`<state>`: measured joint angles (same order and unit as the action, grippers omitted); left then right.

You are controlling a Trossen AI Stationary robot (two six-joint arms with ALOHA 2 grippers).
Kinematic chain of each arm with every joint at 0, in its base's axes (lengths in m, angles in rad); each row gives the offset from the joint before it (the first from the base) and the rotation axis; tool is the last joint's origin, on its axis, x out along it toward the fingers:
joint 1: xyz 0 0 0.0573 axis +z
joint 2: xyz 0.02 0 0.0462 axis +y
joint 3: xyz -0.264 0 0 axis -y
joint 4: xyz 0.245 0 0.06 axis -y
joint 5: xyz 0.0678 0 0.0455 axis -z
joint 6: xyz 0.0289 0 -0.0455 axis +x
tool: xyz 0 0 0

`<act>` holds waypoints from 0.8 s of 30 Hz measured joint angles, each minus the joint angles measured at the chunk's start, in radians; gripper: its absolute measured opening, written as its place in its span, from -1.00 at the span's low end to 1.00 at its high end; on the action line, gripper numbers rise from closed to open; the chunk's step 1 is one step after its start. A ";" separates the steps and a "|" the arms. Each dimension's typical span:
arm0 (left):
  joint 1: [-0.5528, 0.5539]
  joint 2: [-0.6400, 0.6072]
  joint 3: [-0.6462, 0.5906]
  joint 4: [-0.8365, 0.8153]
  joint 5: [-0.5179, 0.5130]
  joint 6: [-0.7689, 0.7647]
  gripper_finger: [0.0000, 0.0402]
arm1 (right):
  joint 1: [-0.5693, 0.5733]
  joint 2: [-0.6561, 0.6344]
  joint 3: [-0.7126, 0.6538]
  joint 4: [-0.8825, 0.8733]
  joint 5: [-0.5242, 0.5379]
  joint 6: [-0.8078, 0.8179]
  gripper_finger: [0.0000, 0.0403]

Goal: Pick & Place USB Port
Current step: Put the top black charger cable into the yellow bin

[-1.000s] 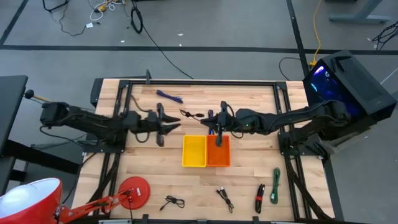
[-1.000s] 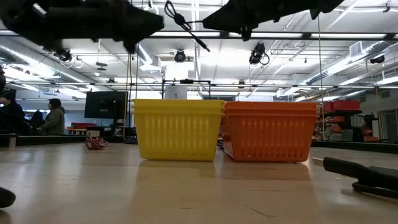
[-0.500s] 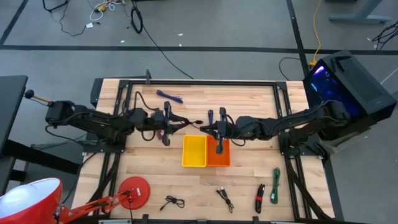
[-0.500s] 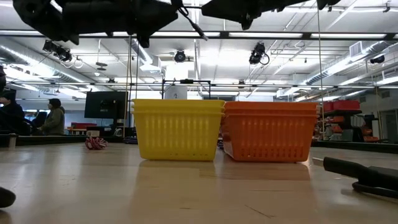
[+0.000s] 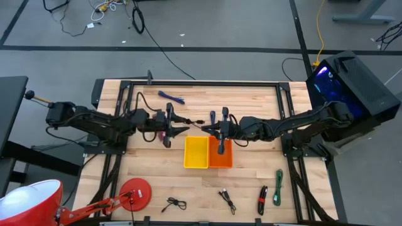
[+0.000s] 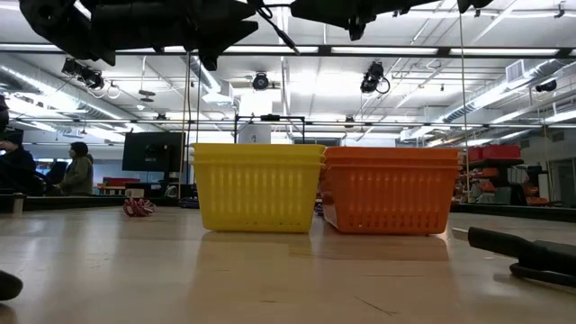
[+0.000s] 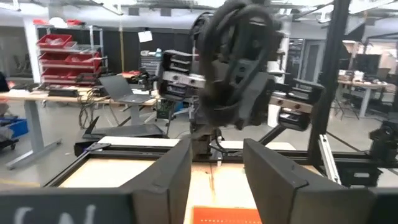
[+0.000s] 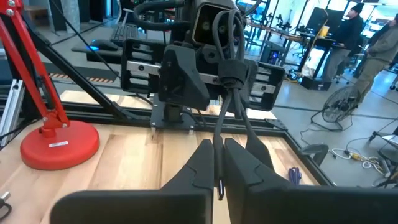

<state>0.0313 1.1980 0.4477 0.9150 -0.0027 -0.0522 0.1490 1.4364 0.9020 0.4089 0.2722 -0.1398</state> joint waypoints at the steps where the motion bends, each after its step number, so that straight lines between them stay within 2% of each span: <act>1: 0.001 0.000 0.000 0.000 0.000 -0.008 -0.15 | 0.000 0.000 0.000 0.001 0.000 0.000 -0.95; 8: 0.001 0.000 0.000 0.033 0.000 -0.014 0.00 | 0.000 0.000 0.000 0.001 0.000 0.008 -0.95; 18: -0.001 0.000 0.001 0.074 0.000 -0.014 0.01 | 0.000 0.050 -0.001 0.069 -0.003 0.008 -0.95; 24: -0.002 0.056 0.049 0.079 0.001 -0.013 -0.02 | -0.001 0.074 -0.002 0.089 -0.002 0.005 -0.95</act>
<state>0.0288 1.2539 0.4962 0.9940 -0.0018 -0.0655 0.1482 1.5105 0.9005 0.4977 0.2699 -0.1353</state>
